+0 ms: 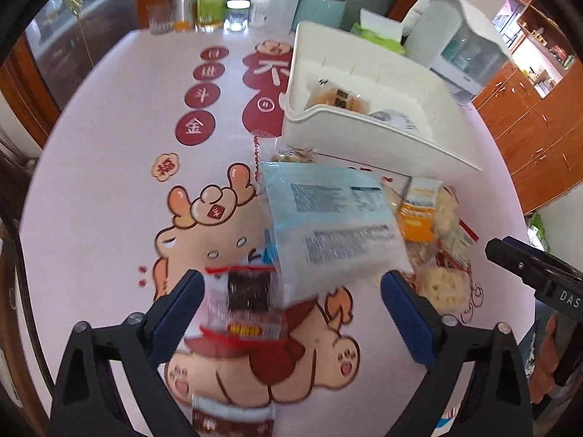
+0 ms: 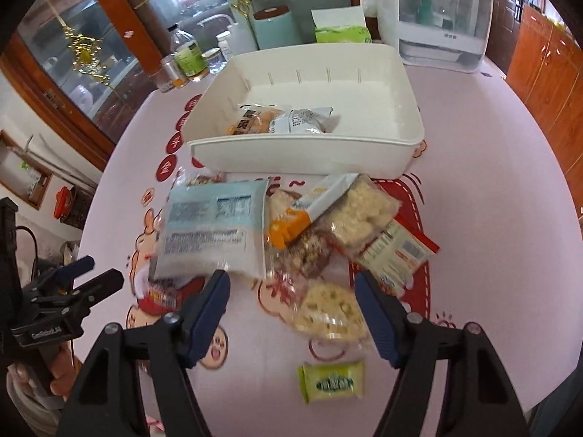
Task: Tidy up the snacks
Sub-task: 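Grasp the blue-white packet with the left tool while the right tool grasps the orange-white bar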
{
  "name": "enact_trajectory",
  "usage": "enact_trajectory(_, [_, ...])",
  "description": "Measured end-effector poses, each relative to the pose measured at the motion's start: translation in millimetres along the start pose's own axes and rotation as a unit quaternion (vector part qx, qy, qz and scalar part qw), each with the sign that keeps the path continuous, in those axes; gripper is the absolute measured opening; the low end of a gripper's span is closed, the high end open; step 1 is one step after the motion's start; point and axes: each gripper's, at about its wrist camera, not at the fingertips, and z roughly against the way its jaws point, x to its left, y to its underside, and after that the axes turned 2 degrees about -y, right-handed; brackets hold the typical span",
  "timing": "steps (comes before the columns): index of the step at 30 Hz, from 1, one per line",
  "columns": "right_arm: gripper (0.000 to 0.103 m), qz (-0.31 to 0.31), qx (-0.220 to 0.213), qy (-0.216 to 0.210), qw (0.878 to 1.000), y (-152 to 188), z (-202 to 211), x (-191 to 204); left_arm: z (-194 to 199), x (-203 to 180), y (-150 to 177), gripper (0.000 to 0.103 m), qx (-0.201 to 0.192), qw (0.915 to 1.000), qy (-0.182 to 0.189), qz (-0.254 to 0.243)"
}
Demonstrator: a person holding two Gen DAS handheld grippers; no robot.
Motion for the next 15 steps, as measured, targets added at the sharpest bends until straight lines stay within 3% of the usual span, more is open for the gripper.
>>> enact_trajectory(4, [0.070, -0.020, 0.016, 0.013, 1.000, -20, -30, 0, -34, 5, -16, 0.081, 0.030, 0.9995, 0.010, -0.002])
enact_trajectory(15, [0.053, -0.076, 0.069, 0.034, 0.994, -40, -101, -10, -78, 2, -27, 0.081, 0.066, 0.9968, 0.045, -0.012])
